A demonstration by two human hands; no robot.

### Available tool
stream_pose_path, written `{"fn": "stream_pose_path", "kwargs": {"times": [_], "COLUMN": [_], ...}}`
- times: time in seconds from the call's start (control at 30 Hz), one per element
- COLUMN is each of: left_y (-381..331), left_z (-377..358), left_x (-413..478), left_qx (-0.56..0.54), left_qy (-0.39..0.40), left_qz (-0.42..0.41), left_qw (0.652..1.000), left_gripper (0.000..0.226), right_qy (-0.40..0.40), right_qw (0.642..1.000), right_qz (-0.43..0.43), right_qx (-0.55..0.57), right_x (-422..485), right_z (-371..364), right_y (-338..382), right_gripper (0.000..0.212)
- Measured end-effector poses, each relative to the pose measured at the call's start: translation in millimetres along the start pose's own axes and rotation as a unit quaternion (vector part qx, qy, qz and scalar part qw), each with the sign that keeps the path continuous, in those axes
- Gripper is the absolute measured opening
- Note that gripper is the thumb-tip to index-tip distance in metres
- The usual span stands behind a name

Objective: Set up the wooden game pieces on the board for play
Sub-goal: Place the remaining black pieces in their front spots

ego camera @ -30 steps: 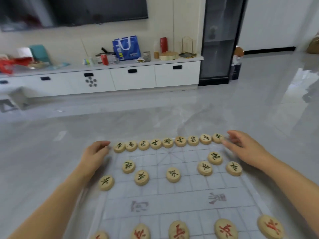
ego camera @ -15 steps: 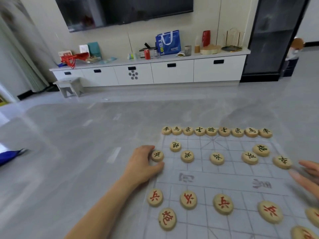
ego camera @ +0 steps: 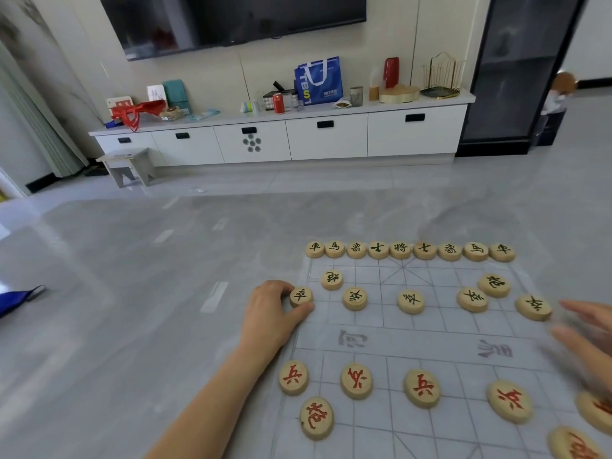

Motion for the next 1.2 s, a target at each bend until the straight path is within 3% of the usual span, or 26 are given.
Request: {"fn": "stream_pose_path", "kwargs": {"times": [0.1,0.17,0.27,0.4,0.53,0.63,0.73,0.83,0.9,1.0,1.2], "left_y": [3.5,4.7,6.9,10.5,10.8,11.7,11.3,10.5,10.8,10.8,8.6], "left_z": [-2.5,-3.9,-4.3,-4.4,-4.4,-5.2,-5.1,-4.6,-4.4,-4.0,-2.4], "left_x": [0.9,1.6,0.4,-0.4,-0.7,0.4,0.3,-0.3,0.0,0.3,-0.7], "left_qx": [0.005,0.007,0.005,-0.022,-0.045,-0.047,-0.042,-0.039,-0.036,-0.032,-0.037], "left_qy": [-0.003,0.0,0.0,0.002,-0.003,-0.007,-0.005,-0.005,0.0,0.005,0.004], "left_qz": [-0.004,-0.01,-0.015,-0.017,-0.016,-0.023,-0.024,-0.026,-0.024,-0.024,-0.023], "left_qw": [1.0,1.0,1.0,1.0,0.999,0.999,0.999,0.999,0.999,0.999,0.999], "left_gripper": [0.04,0.047,0.056,0.051,0.042,0.039,0.038,0.037,0.038,0.04,0.038], "right_qy": [-0.048,-0.02,0.075,0.15,0.187,0.155,0.126,0.152,0.165,0.138,0.133], "right_qw": [0.997,0.992,0.973,0.951,0.95,0.948,0.945,0.945,0.937,0.946,0.948], "right_qz": [0.043,0.121,0.191,0.205,0.182,0.184,0.19,0.195,0.21,0.188,0.176], "right_qx": [-0.041,-0.037,-0.106,-0.174,-0.171,-0.208,-0.234,-0.215,-0.227,-0.226,-0.227], "right_x": [8.9,11.0,21.3,49.2,62.4,63.0,62.5,62.3,63.0,63.0,56.5], "right_z": [2.8,-14.4,-60.4,-110.9,-133.2,-132.5,-130.5,-130.5,-134.7,-138.3,-136.9], "right_y": [71.2,120.8,166.3,202.5,204.7,201.7,200.2,204.8,207.3,208.3,205.9], "right_gripper": [0.025,0.013,0.027,0.046,0.051,0.04,0.048,0.057,0.052,0.042,0.05]}}
Point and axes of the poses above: each hand's wrist, its own x-axis towards the middle knuckle, its own z-axis out of the back of the hand, y = z × x, the point moved 1 cm from there along x, towards the middle knuckle, and after that the axes turned 2 degrees about -y, right-handed, at the moved point
